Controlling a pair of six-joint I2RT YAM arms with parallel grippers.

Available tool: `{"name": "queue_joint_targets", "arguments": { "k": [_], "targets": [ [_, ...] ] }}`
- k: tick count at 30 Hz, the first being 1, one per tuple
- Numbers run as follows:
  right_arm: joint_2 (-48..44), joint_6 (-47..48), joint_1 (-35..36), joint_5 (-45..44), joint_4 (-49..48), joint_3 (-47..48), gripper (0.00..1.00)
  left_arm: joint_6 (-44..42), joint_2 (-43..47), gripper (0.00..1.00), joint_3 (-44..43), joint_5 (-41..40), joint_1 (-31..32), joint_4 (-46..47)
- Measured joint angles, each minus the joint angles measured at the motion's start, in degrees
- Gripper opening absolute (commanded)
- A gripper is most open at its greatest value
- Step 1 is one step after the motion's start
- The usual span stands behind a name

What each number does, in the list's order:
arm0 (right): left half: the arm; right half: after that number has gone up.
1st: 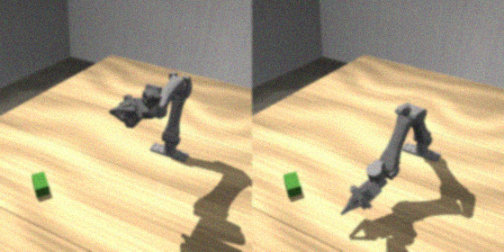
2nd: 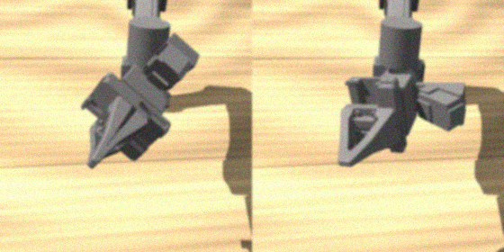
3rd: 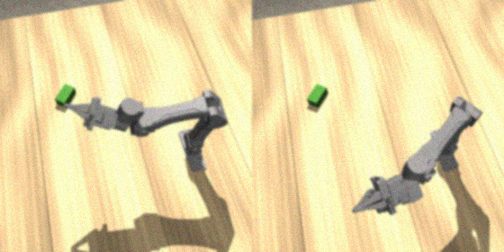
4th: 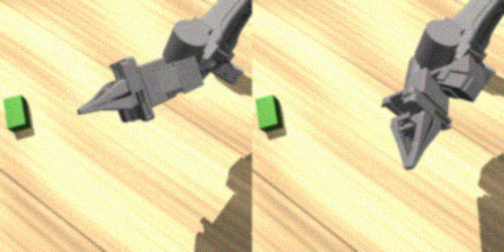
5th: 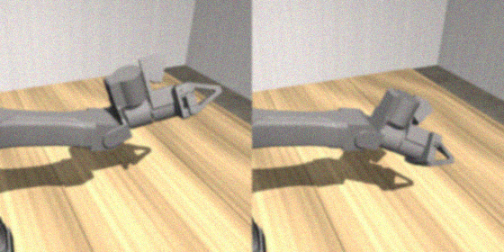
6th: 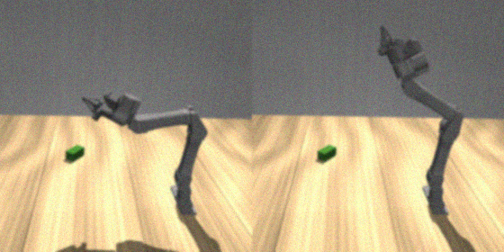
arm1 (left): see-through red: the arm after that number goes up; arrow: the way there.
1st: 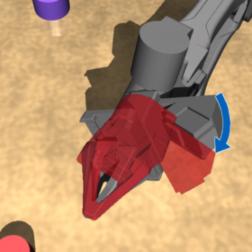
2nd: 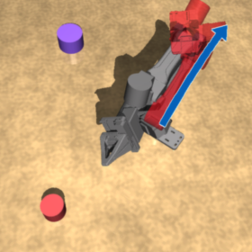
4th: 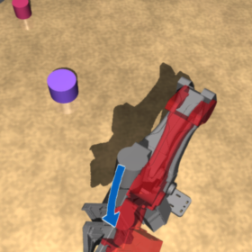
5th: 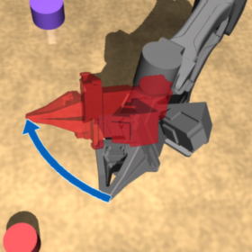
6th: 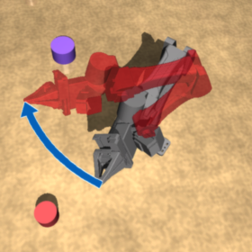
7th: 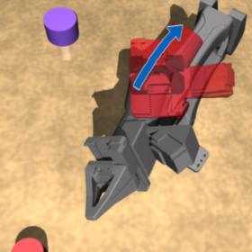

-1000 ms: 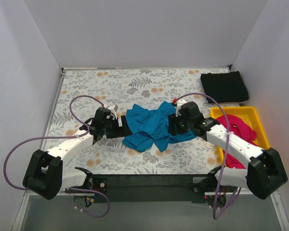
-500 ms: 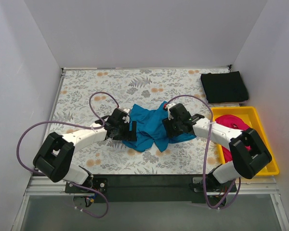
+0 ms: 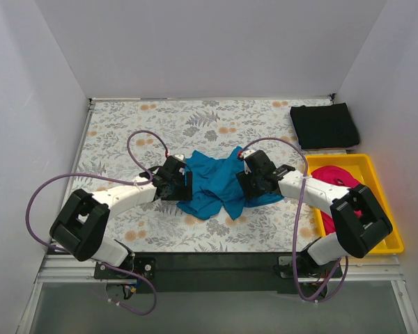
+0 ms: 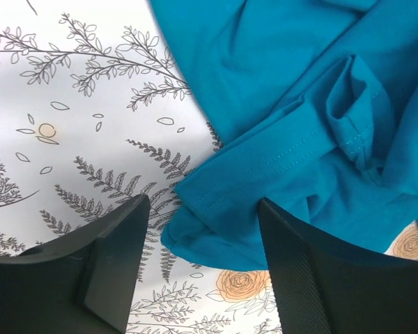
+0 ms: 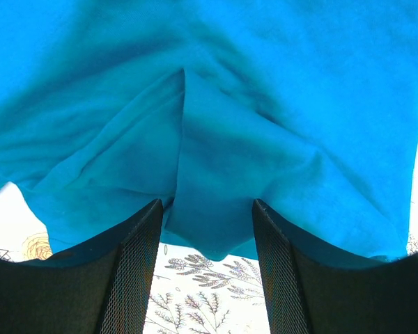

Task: Fold and stack the t-shirts
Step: Flatten the tshirt out

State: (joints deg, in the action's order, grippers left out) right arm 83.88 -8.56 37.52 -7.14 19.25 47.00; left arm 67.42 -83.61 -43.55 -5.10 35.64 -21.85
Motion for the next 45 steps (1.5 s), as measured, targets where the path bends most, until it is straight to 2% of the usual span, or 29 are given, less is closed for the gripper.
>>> {"name": "queue_joint_targets", "arguments": {
  "k": [6, 10, 15, 16, 20, 24, 27, 30, 33, 34, 36, 41, 45],
  "targets": [
    [0.0, 0.0, 0.0, -0.5, 0.1, -0.8, 0.61, 0.6, -2.5, 0.5, -0.8, 1.9, 0.0, 1.4],
    [0.0, 0.0, 0.0, -1.0, 0.3, -1.2, 0.61, 0.6, -3.8, 0.49, -1.5, 2.6, 0.0, 2.5],
    [0.0, 0.0, 0.0, -1.8, 0.2, -1.8, 0.61, 0.5, -4.4, 0.35, -1.6, 2.8, 0.0, 3.6],
    [0.0, 0.0, 0.0, -1.8, 0.3, -1.9, 0.61, 0.6, -4.4, 0.34, -1.6, 2.8, 0.0, 3.6],
    [0.0, 0.0, 0.0, -2.0, 0.3, -2.0, 0.61, 0.7, -4.3, 0.15, -1.6, 2.8, 0.0, 3.5],
    [0.1, 0.0, 0.0, -2.4, 0.3, -2.1, 0.6, 0.3, -2.9, 0.0, -1.6, 2.6, 0.0, 3.0],
    [0.5, 0.0, -0.2, -3.0, 0.3, -2.2, 0.59, -0.5, 0.3, 0.0, -1.8, 1.0, 0.0, 1.8],
    [1.6, 0.0, -1.2, -3.2, 0.2, -2.2, 0.49, -1.6, 3.4, 0.0, -3.1, -2.6, 0.1, 0.1],
    [2.2, -0.2, -3.1, -3.0, -0.3, -2.1, 0.21, -3.4, 6.8, 0.0, -4.9, -7.9, -0.4, -1.3],
    [2.3, -0.4, -3.8, -3.0, -0.3, -1.9, 0.09, -4.0, 7.6, 0.0, -5.4, -9.4, -0.9, -1.7],
    [2.8, -0.8, -5.9, -2.5, -0.2, -1.3, 0.01, -5.2, 9.1, 0.0, -6.2, -12.1, -3.1, -2.1],
    [3.9, -0.2, -11.1, -1.3, 2.8, 2.9, 0.01, -9.2, 8.8, 0.0, -9.6, -15.3, -12.5, -2.6],
    [5.8, 0.8, -14.8, -1.1, 6.4, 16.1, 0.01, -11.5, 3.3, 0.0, -20.0, -16.5, -19.0, -3.6]
  ]
}}
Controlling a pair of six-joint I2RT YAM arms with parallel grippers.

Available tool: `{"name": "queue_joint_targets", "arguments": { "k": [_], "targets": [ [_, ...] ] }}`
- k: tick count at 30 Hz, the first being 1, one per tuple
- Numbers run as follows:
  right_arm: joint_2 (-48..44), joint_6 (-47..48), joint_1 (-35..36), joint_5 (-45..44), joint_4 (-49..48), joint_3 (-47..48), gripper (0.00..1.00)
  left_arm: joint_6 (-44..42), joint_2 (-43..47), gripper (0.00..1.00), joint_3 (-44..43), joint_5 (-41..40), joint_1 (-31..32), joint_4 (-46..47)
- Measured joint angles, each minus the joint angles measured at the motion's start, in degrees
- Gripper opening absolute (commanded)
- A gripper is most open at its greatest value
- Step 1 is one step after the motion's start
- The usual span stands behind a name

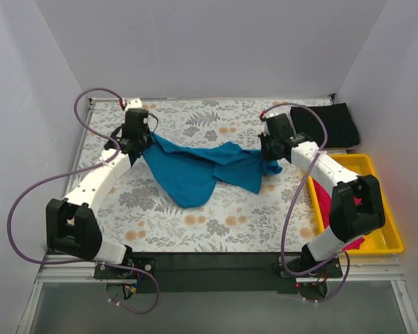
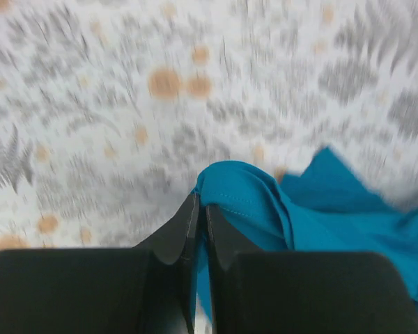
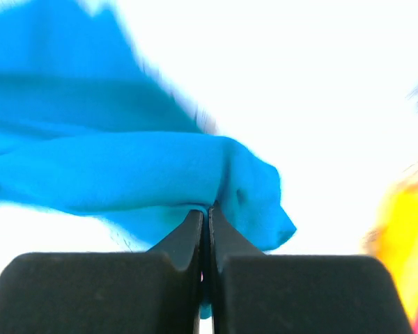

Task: Fold and stack the t-shirts
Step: Flatten the tshirt out

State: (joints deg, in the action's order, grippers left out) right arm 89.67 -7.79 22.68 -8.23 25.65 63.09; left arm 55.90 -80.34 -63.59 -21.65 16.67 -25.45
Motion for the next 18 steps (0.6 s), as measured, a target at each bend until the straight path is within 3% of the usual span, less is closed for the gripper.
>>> {"name": "queue_joint_targets", "arguments": {
  "k": [6, 10, 14, 18],
  "targets": [
    [1.3, 2.3, -3.6, -0.8, -0.5, 22.6, 0.01, -3.8, -10.5, 0.0, -25.9, -0.6, -8.0, -0.1],
    [1.2, 5.2, -4.0, -0.6, -0.8, 32.1, 0.01, -8.4, -11.9, 0.0, -40.3, -1.2, -10.1, 1.1],
    [-0.3, 8.1, -3.7, 1.5, -1.6, 33.4, 0.06, -10.2, -6.8, 0.0, -41.0, 0.7, -9.9, 3.2],
    [-4.2, 9.2, -3.8, 5.3, -2.7, 25.3, 0.31, -9.0, 4.6, 0.0, -29.1, 3.9, -9.7, 4.4]
  ]
}}
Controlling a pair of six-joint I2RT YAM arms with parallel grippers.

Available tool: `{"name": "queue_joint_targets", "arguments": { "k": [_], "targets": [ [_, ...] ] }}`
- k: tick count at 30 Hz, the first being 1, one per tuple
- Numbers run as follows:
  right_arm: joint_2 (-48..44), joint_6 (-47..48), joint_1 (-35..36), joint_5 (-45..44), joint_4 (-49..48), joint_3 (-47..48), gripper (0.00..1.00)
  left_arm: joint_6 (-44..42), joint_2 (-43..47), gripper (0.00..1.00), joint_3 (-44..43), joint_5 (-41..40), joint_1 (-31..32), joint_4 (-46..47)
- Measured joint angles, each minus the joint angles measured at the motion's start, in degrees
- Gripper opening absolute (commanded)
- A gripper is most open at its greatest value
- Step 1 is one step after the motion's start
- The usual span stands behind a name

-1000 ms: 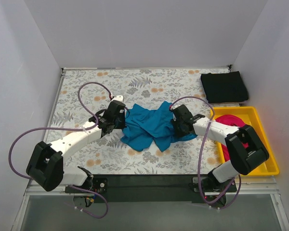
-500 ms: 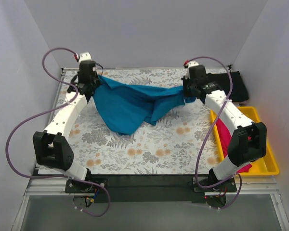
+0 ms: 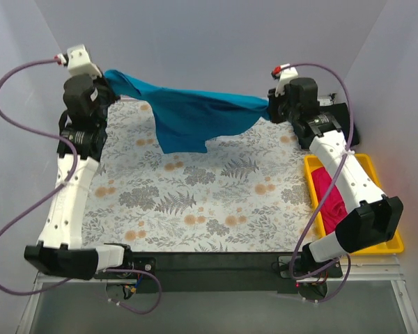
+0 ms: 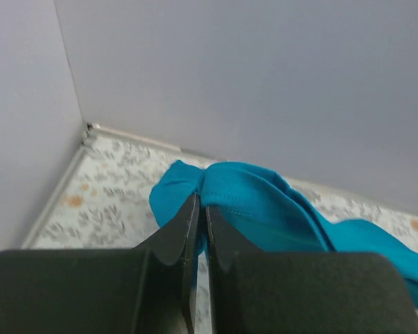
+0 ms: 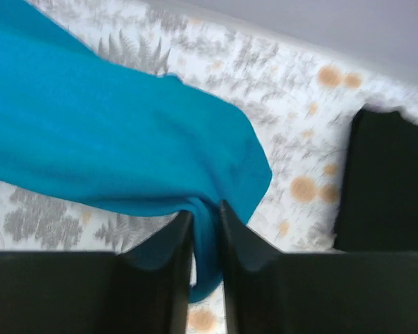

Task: Fold and stack the t-shirts
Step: Flatten the tshirt out

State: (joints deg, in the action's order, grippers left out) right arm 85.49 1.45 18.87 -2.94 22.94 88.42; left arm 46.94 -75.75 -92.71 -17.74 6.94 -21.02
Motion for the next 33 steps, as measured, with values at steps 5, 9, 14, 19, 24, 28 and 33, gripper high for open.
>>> {"name": "queue_joint_targets", "arguments": {
  "k": [5, 9, 14, 19, 24, 28, 33],
  "targets": [
    [-6.3, -2.6, 0.0, 5.0, 0.9, -19.0, 0.5, 5.9, 15.6, 0.0, 22.8, 4.6, 0.0, -1.7],
    [-10.5, -4.6, 0.2, 9.3, 3.3, -30.4, 0.52, 10.1, 23.0, 0.0, 37.7, 7.8, 0.0, -5.2],
    [-10.9, -6.2, 2.0, 13.2, 3.3, -34.7, 0.51, 12.8, 29.9, 0.0, 49.2, 8.5, 0.0, -9.2],
    [-6.7, -7.9, 3.3, 13.8, 0.6, -35.1, 0.51, 14.0, 32.1, 0.0, 51.9, 7.3, 0.2, -9.8],
    [-0.9, -9.6, 3.3, 10.0, -3.6, -35.1, 0.54, 14.3, 32.0, 0.0, 52.0, 6.2, 0.9, -9.1],
    [3.7, -11.3, 3.9, 4.3, -5.6, -33.8, 0.58, 14.3, 32.0, 0.0, 52.0, 5.6, 1.6, -9.0],
    [10.6, -13.3, 5.5, -3.1, -7.3, -28.7, 0.57, 14.3, 32.0, 0.0, 51.9, 4.6, 2.5, -9.0]
  ]
}}
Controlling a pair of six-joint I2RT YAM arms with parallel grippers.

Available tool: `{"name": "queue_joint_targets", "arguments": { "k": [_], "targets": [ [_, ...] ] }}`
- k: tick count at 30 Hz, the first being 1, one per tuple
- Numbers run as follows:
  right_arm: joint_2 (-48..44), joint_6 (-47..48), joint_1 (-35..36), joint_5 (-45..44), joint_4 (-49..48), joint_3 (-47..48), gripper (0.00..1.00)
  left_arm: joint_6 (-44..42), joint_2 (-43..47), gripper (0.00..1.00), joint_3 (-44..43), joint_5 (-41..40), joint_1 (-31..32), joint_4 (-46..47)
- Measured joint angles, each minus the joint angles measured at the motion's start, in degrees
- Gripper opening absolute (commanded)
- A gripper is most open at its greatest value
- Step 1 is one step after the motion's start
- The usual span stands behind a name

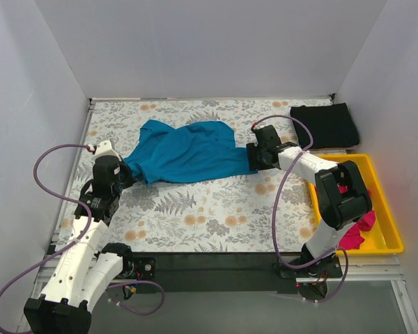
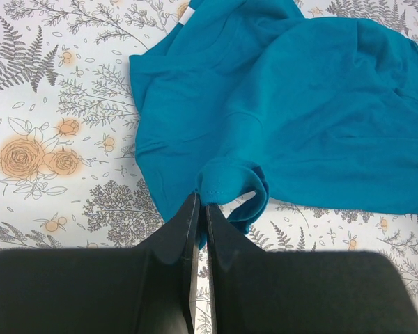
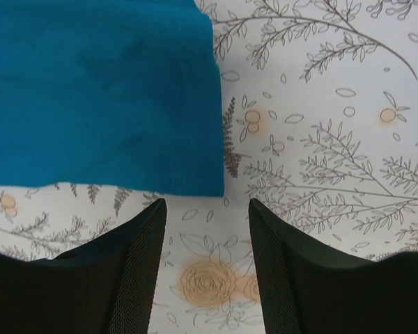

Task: Fold and stack the t-shirts
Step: Flatten the tshirt out

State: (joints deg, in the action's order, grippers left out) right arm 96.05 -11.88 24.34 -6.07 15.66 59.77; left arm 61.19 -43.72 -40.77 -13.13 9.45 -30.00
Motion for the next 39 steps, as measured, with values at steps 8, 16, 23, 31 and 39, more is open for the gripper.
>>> {"name": "queue_joint_targets", "arguments": {
  "k": [8, 16, 23, 31, 39],
  "targets": [
    [6.5, -1.5, 2.0, -5.6, -1.1, 3.3, 0.54, 0.0, 0.0, 0.0, 0.0, -1.3, 1.3, 0.0],
    [8.2, -2.1, 3.4, -7.6, -1.2, 3.8, 0.33, 0.0, 0.2, 0.0, 0.0, -2.1, 1.8, 0.0],
    [8.9, -2.3, 4.3, -8.3, -2.3, 4.2, 0.01, -0.1, 0.2, 0.0, 0.0, -2.8, 1.9, 0.0],
    [7.3, 0.4, 3.7, -11.8, 2.5, 5.3, 0.01, 0.2, -4.0, 0.0, -0.6, -3.5, 1.9, 0.6],
    [-1.6, 6.2, 1.2, -16.2, 9.6, 24.9, 0.01, -2.8, -19.5, 0.0, -19.8, -10.1, 1.5, 2.5]
  ]
}}
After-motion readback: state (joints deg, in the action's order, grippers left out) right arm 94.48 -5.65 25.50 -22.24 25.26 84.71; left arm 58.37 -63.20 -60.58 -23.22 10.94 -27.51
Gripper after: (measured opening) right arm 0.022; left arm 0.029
